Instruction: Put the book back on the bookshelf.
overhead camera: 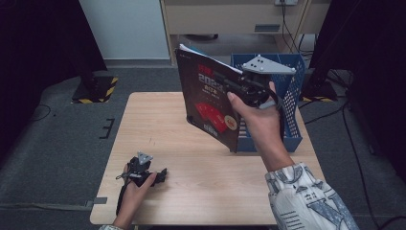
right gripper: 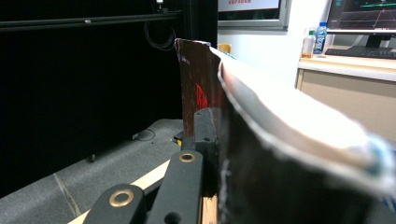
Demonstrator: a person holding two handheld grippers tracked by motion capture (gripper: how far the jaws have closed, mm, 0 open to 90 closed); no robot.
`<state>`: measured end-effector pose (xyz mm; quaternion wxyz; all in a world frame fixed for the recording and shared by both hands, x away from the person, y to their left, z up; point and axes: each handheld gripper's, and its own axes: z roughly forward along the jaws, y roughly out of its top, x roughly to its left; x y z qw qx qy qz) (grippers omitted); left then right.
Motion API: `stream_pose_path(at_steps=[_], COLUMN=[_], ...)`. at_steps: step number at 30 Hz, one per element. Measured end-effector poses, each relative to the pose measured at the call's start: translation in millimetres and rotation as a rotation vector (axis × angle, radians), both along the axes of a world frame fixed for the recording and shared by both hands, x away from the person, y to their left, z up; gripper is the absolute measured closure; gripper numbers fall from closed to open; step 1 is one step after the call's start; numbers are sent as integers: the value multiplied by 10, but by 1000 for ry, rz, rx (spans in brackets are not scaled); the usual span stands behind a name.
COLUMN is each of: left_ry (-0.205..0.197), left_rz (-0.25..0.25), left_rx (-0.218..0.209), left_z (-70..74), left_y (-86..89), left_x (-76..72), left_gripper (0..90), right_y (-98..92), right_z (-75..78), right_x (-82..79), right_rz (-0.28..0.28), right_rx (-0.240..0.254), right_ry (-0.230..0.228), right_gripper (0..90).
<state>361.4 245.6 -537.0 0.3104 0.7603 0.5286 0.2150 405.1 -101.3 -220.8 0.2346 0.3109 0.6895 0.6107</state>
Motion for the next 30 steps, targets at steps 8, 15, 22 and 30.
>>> stream_pose_path(at_steps=[8,15,22,30], left_ry=[1,1,1,1], left_rz=[-7,-4,-4,-5], left_rx=[3,3,5,4], left_z=[0,1,1,1], left_y=[-1,-5,-6,-6], left_x=[3,1,-2,-1], left_gripper=[0,0,0,0], right_y=[-177,-331,-446,-529], right_z=[30,60,41,42], right_x=[5,-29,-27,-35], right_rz=[-40,-65,-83,-98], right_rx=[-23,-17,-16,-11], right_ry=[6,3,3,1], right_gripper=[870,869,870,870])
